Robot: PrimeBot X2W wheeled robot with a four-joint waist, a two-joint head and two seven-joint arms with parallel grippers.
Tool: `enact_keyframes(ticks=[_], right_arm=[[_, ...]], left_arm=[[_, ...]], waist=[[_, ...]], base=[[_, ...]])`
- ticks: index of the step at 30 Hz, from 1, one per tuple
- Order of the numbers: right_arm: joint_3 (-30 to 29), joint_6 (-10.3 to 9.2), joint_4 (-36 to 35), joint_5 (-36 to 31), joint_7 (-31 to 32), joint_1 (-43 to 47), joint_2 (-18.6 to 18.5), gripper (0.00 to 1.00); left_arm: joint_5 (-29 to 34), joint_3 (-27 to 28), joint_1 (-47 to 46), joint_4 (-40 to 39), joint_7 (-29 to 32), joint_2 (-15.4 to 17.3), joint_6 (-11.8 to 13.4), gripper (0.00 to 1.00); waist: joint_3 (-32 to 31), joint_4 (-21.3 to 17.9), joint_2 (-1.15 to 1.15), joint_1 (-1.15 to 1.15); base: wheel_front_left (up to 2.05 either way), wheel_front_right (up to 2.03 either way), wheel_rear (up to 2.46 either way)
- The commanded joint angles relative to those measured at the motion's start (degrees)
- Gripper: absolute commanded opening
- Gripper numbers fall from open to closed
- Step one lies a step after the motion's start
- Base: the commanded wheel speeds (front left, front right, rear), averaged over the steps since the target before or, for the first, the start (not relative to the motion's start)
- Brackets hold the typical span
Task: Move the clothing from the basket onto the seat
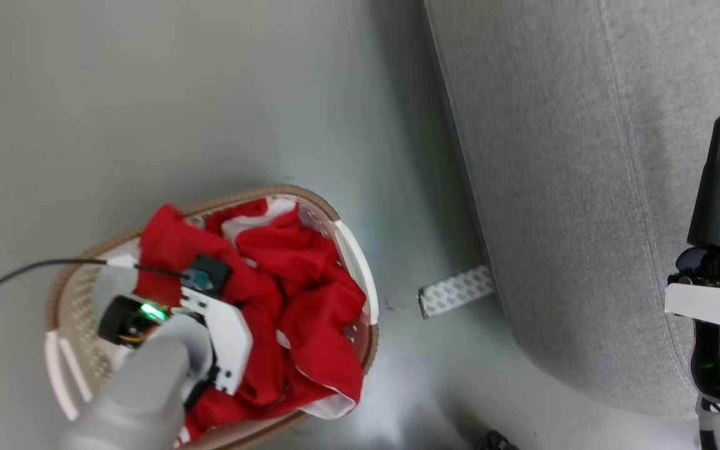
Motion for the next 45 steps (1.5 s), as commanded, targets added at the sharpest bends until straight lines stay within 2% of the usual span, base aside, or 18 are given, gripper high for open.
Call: enact_keyframes(ticks=[1,7,13,22,24,26,30,33,40,45], right_arm=[[-0.29,-0.14,0.21,-0.54,-0.2,-0.9,-0.1,1.0],[0.0,-0.14,1.07,-3.14,-0.19,-0.28,-0.12,1.0],[-0.73,-0.14,3.05,-5.44,-0.19,2.5,-0.14,1.0],[0.02,-0.14,5.91,-8.01,-0.19,7.62,-0.16,1.0],[-0.04,-0.14,6.68,-4.22,-0.19,9.02,-0.16,1.0],[0.66,-0.14,7.08,-3.69,-0.19,10.27,-0.13,1.0],[2.19,-0.13,7.97,-3.45,-0.2,12.63,-0.2,1.0],[3.46,-0.14,8.42,-0.14,-0.19,13.94,-0.14,1.0],[8.12,-0.14,8.41,1.07,-0.19,16.33,-0.17,1.0],[11.41,-0.14,8.63,0.52,-0.19,17.08,-0.16,1.0]], left_arm=[[-0.63,-0.39,0.93,0.21,-0.78,-0.51,0.0,0.0],[-3.15,-2.82,3.33,0.6,-5.27,-3.51,0.0,0.0],[-6.88,-4.75,7.13,-0.75,-10.09,-6.35,0.0,0.0],[-12.91,-5.46,12.6,-7.63,-14.11,-4.88,0.0,0.0],[-13.36,-4.94,13.68,-10.32,-14.38,-4.39,0.0,0.0],[-13.08,-3.88,14.56,-13.53,-14.46,-3.55,0.05,0.0],[-12.13,0.29,17.01,-22.74,-14.48,-2.1,1.8,0.0],[-11.97,2.79,17.72,-29.47,-14.49,-1.09,3.17,0.0],[-11.69,5.53,14.41,-42.91,-12.91,0.71,6.78,0.0],[-12.03,7.02,12.41,-49.04,-10.3,2.11,9.13,0.0]], waist=[[-3.21,1.85,0.0,-0.01],[-11.09,5.73,0.0,-0.01],[-20.76,11.3,0.0,-0.01],[-34.07,17.41,0.0,-0.01],[-36.64,18.53,0.0,-0.01],[-38.86,19.38,0.0,-0.01],[-42.49,20.79,0.0,-0.01],[-44.6,21.88,0.0,-0.01],[-47.08,23.97,0.0,-0.01],[-47.6,24.21,0.0,-0.01]], base=[[0.0,0.0,0.0],[0.0,0.0,0.0],[0.0,0.0,0.0],[0.0,0.0,0.0],[0.0,0.0,0.0],[0.0,0.0,0.0],[0.0,0.0,0.0],[0.0,0.0,0.0],[0.0,0.0,0.0],[0.0,0.0,0.0]])
